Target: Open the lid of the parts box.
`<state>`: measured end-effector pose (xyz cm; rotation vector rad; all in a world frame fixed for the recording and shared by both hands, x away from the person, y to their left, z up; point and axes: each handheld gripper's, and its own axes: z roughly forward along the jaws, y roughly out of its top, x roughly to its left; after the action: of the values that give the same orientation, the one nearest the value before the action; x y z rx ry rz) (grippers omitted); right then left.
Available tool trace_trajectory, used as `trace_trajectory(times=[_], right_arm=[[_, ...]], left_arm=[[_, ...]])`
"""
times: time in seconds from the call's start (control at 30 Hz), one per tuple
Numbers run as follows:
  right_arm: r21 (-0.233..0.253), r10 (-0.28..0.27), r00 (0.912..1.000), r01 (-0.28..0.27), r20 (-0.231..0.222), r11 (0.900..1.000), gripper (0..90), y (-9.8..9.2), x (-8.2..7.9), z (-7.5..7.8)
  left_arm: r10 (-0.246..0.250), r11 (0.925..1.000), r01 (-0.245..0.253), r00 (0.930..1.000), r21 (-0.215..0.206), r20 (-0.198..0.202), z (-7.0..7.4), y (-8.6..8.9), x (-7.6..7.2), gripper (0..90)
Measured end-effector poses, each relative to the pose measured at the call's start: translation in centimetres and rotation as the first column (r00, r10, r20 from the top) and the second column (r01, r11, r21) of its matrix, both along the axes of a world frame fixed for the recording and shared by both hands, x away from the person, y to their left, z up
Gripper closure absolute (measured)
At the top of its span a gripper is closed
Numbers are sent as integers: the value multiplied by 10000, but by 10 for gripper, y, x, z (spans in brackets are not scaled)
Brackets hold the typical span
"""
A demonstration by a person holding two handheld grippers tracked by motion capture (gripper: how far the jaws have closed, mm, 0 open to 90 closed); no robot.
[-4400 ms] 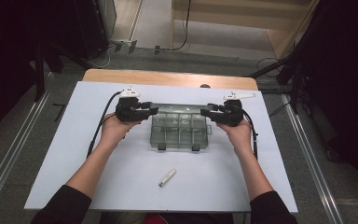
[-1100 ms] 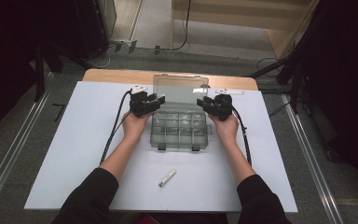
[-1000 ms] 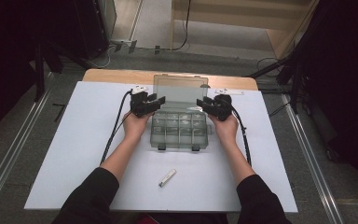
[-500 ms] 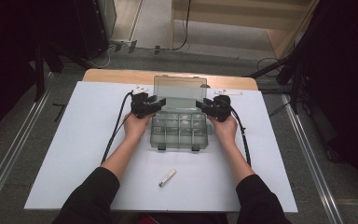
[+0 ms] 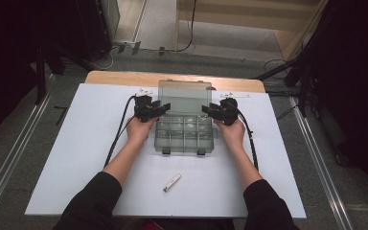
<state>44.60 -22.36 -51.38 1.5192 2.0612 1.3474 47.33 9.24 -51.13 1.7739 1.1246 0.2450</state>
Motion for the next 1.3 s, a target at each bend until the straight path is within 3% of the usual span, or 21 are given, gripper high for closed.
trace_trajectory(times=[0.43, 0.5, 0.8, 1.3], right_arm=[[149, 61, 9992, -56, -394, 9999, 528, -2, 1, -2], [235, 62, 9986, -49, -527, 9997, 523, -2, 1, -3], [253, 152, 9978, -136, -646, 9996, 507, -2, 1, -4], [240, 289, 9949, -267, -964, 9994, 467, -2, 1, -6]], left_arm=[[-2, 9999, 5, 9997, 126, -230, -2, 0, 0, 414], [1, 10000, -1, 9989, -10, -476, -2, 1, 1, 412], [9, 9999, -25, 9959, -168, -910, -4, 2, 2, 371], [142, 9997, -160, 9942, -161, -1068, -4, 3, 3, 317]])
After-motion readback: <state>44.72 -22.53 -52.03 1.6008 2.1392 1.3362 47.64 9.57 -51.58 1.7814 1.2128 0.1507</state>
